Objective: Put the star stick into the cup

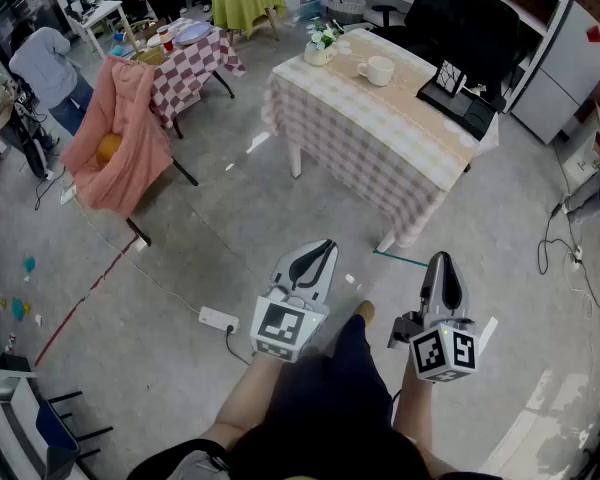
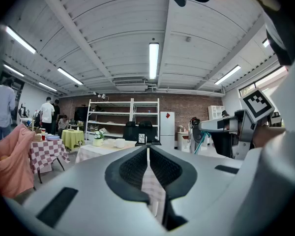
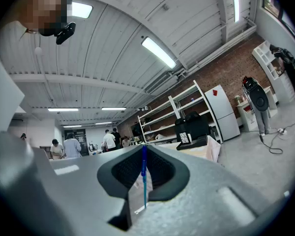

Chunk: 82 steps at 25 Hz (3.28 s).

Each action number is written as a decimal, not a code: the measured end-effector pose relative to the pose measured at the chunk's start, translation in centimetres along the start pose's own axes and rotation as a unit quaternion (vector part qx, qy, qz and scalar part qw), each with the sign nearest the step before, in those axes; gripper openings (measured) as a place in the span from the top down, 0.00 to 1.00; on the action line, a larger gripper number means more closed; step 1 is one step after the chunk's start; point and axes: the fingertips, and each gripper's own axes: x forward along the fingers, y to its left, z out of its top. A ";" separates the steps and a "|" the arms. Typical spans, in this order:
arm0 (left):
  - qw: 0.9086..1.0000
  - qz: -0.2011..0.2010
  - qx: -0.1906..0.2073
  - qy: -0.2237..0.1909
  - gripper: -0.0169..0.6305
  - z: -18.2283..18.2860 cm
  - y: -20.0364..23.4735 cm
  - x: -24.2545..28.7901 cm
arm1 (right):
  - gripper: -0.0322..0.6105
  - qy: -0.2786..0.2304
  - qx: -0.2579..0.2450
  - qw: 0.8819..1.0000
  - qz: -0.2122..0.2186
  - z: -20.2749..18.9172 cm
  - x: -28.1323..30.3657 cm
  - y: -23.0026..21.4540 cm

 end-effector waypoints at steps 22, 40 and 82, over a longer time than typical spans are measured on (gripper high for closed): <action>1.000 0.017 -0.013 -0.001 0.94 0.8 4.4 9.7 | 0.92 0.018 0.000 1.000 0.023 0.2 10.1 -2.7; 1.000 0.018 -0.012 0.008 0.94 0.7 8.9 21.3 | 0.92 0.023 0.006 0.999 0.027 0.1 21.8 -7.6; 0.998 0.048 0.005 0.028 0.94 -1.0 11.6 28.3 | 0.92 0.014 0.049 0.997 0.058 0.4 30.1 -11.5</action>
